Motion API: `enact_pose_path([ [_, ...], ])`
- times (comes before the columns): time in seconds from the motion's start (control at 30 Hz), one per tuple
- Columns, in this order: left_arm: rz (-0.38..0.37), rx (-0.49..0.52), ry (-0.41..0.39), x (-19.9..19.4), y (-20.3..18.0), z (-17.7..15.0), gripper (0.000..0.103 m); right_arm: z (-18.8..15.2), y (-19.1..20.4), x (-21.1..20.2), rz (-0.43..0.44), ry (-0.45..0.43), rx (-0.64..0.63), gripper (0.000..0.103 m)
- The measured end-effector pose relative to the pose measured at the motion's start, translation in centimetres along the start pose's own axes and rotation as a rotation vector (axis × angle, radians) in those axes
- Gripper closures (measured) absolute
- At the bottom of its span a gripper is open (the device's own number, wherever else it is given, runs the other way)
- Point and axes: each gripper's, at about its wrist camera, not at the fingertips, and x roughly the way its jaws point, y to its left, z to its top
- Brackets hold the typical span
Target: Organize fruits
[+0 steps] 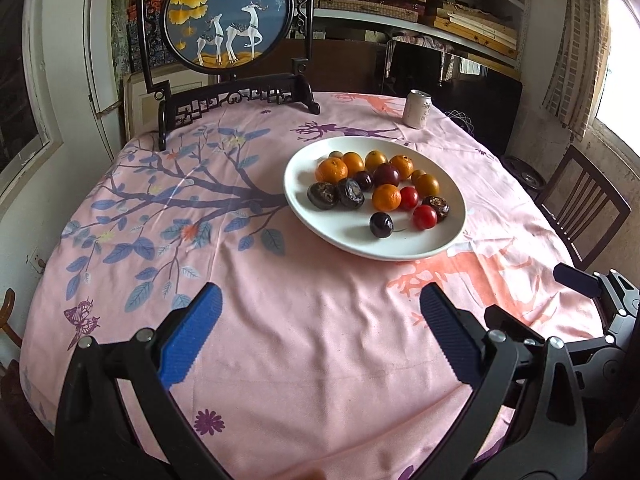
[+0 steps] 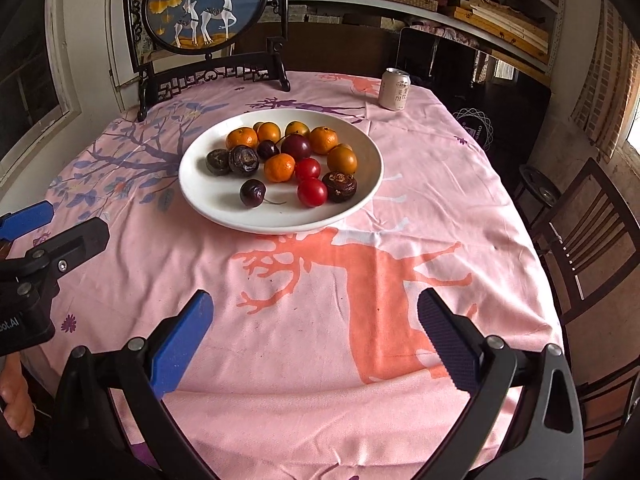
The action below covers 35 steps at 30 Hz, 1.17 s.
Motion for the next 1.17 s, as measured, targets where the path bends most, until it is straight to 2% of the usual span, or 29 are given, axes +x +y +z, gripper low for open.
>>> enact_pose_path([
  [0.53, 0.000, -0.025, 0.008, 0.2, 0.3, 0.1, 0.002, -0.2, -0.5, -0.1, 0.013, 0.005, 0.021, 0.001],
  [0.87, 0.026, 0.002, -0.016, 0.2, 0.1, 0.2, 0.002, -0.2, -0.6, 0.0, 0.017, 0.009, 0.025, 0.001],
  [1.17, 0.018, -0.032, 0.020, 0.8, 0.6, 0.1, 0.002, -0.2, -0.6, 0.0, 0.017, 0.009, 0.027, 0.001],
])
